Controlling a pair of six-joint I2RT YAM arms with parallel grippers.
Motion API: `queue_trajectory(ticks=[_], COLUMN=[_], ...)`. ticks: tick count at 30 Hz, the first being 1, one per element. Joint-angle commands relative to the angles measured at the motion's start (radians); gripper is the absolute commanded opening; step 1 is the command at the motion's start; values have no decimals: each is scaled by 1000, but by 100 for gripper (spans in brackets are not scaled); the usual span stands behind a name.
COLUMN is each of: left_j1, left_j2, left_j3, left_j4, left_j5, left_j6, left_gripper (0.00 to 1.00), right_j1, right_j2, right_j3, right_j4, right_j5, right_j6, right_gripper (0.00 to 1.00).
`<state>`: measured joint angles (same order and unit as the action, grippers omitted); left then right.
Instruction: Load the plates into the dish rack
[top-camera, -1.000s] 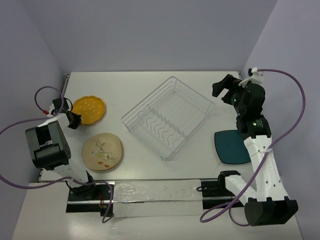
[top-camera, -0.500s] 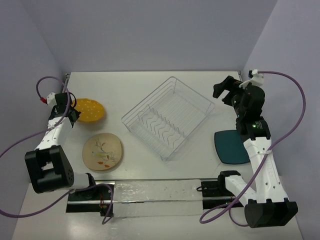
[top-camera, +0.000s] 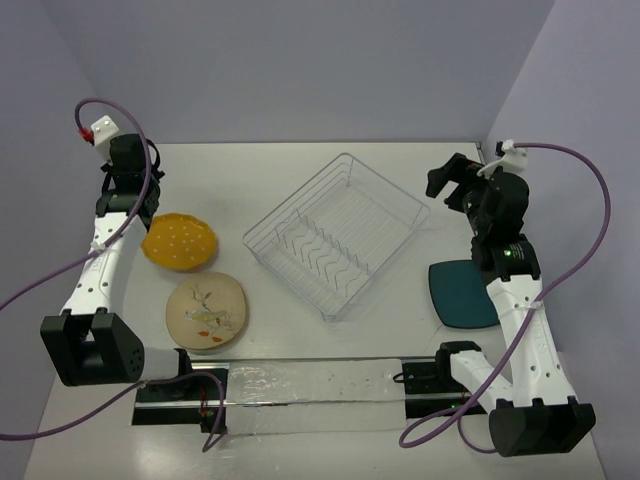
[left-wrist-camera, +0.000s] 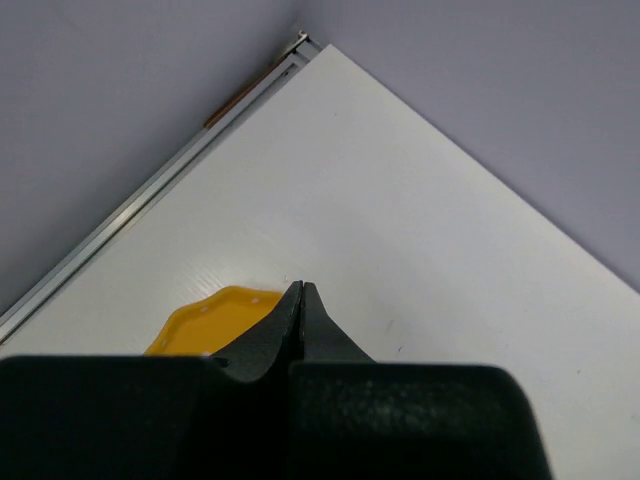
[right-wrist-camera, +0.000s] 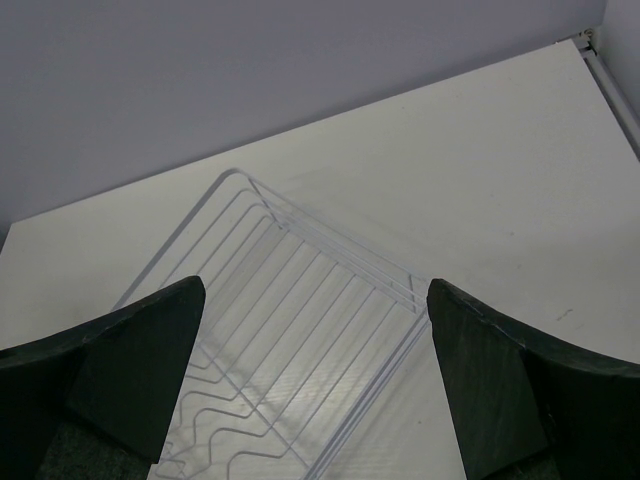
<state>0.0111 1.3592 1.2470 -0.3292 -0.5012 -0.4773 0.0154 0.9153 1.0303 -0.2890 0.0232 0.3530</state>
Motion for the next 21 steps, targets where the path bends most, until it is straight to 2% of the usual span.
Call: queue_trajectory(ticks=[1,4,7,11,14,15,16,17,19,20,21], left_j1=[-30,-31,-30,-25,-3,41,58,80,107,117,122], left_j2=[-44,-75,-76,-44,-34,-31,-28,-22,-19,-22,-27], left_j3=[9,-60,-82,-66,-77,-80,-80,-81,-94,-115,-135], left_j4=[-12,13,-11,-93,-110,-114,-139,-164,-191,-221,-237], left_j5=[-27,19,5,-35,-7,17,44,56,61,58,47], left_j6=[14,-18,-43,-107,-164,-178,-198,-228,-288,-325,-357], left_gripper=[0,0,0,0,0,1,11,31,50,68,77], right_j1=[6,6,7,15,49,66,105,142,193,263,305], right_j2=[-18,-4,13,57,85,90,100,107,125,143,156], right_j3=[-16,-11,-5,14,35,39,42,54,84,108,123], right_j4=[53,54,58,64,67,68,70,69,68,68,69], right_j5=[8,-17,-77,-252,-306,-295,-267,-238,-206,-170,-164], right_j6=[-17,-23,-37,-78,-77,-79,-86,-103,-121,-139,-148], right_gripper=[100,100,100,100,100,100,100,100,100,100,100])
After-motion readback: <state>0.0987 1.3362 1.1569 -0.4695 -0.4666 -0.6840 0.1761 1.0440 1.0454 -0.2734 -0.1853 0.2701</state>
